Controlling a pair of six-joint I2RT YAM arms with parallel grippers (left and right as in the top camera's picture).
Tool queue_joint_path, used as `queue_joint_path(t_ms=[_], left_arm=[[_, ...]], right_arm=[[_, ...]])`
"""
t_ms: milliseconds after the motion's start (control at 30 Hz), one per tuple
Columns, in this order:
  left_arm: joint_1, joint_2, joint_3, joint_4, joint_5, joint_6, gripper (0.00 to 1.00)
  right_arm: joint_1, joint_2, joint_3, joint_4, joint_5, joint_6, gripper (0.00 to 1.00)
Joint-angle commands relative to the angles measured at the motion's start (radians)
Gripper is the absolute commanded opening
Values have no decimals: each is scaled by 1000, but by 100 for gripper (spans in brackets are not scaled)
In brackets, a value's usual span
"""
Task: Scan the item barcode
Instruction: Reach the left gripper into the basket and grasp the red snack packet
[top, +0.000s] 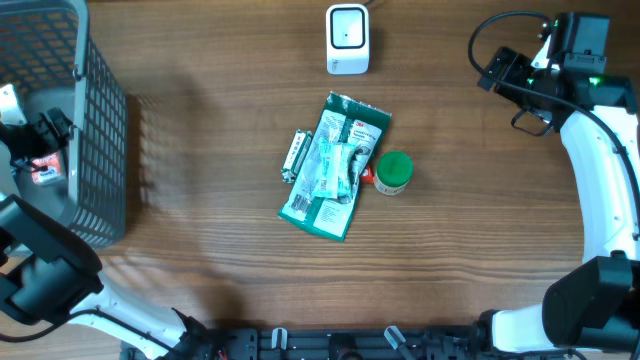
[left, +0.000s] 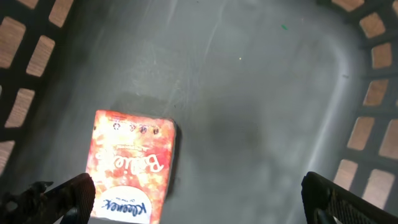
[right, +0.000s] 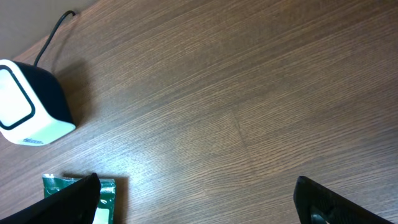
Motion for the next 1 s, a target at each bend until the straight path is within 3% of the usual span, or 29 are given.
queue_joint_path(t_ms=[0,367,433,600,700,867,967], left_arm=[[18,50,-8,-1,-18,75,100],[81,187,-9,4,-14,90,100],[84,193,-9,4,-6,90,88],[84,191,-9,8,56,89,76],[84,190,-9,7,61,90,53],[84,181,-8,4,62,89,43],[84,147,-3,5,62,71,27]], right_arm=[[-2,9,2,0,16,8,100],[-2,10,2,0,16,7,100],[-2,10,2,0,16,7,100],[-2,10,2,1,16,7,100],[-2,10,2,0,16,7,100],[-2,10,2,0,17,7,100],[-2,10,2,0,17,7,100]])
